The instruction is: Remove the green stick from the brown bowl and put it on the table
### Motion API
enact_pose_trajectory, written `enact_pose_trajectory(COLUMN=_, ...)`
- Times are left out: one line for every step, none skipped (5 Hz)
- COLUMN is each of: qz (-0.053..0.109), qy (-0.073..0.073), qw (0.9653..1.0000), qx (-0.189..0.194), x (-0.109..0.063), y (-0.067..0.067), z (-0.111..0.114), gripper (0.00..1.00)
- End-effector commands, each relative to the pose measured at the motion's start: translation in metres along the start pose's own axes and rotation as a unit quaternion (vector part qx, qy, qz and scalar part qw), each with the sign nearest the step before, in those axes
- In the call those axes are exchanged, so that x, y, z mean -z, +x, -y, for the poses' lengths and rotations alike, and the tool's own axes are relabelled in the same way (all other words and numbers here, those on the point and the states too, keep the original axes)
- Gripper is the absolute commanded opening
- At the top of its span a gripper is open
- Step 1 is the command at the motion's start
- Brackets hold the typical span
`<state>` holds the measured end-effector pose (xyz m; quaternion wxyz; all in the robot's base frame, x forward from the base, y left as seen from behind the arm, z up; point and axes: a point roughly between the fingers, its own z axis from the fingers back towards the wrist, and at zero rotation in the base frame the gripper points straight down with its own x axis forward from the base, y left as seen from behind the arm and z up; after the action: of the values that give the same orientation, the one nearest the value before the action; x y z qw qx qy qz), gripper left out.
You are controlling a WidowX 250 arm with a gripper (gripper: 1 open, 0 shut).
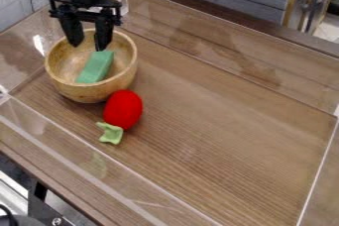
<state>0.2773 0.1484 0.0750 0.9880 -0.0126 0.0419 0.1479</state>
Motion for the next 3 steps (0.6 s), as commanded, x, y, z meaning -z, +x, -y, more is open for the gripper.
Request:
enact_pose_trajectory(qz=0.027, qy=0.010, qw=0.9996, qx=0.006, x=-0.0175, y=0.0082, z=-0.0031, gripper=0.00)
enact_pose_trajectory(qz=0.023, qy=0.005, qw=0.9996, qx=0.013, x=-0.0188, y=0.0063, z=-0.0041, gripper=1.00)
enact_pose_trajectory(qz=0.018, qy=-0.002, qw=0.9998, qx=-0.004, x=-0.0116, y=0.0094, z=-0.0023, gripper=1.00)
